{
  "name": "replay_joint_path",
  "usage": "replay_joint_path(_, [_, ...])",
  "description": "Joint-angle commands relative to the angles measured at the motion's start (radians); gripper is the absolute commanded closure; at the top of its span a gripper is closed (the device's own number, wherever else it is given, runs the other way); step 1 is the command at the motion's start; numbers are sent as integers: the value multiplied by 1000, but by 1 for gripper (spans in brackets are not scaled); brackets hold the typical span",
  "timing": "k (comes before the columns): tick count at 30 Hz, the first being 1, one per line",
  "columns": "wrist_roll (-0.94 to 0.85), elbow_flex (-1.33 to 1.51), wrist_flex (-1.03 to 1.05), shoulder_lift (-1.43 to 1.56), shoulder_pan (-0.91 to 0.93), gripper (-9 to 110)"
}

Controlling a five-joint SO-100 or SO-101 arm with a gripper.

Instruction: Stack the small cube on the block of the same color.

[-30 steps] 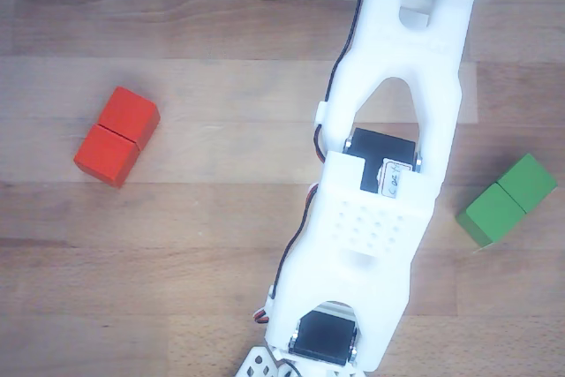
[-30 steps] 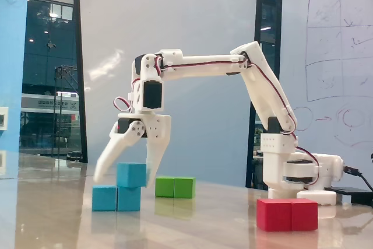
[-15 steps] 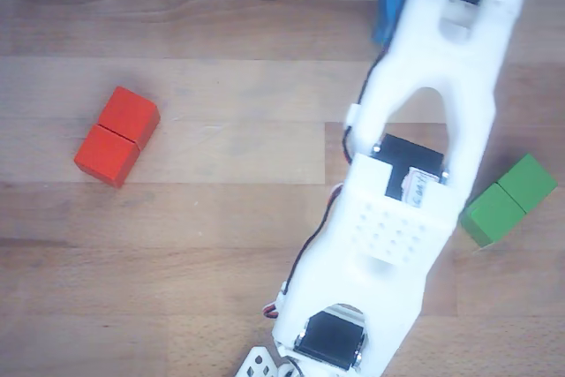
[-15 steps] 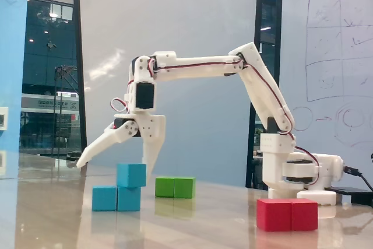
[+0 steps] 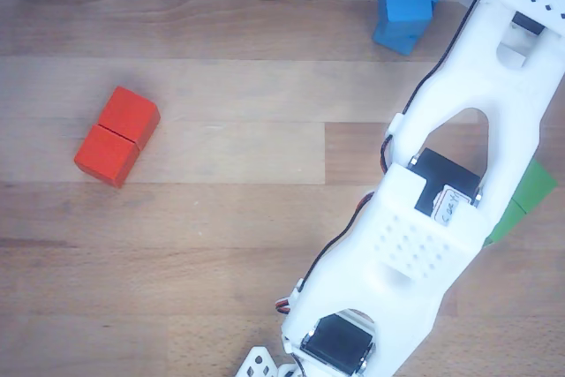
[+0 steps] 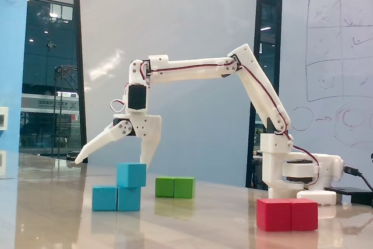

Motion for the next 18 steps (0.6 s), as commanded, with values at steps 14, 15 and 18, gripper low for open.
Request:
replay_joint_path(14, [9,255,-9,517,-32,99])
replay_joint_path(15, [9,288,-9,552,-48,100])
replay_joint_path(18, [11,394,-9,666,-115,100])
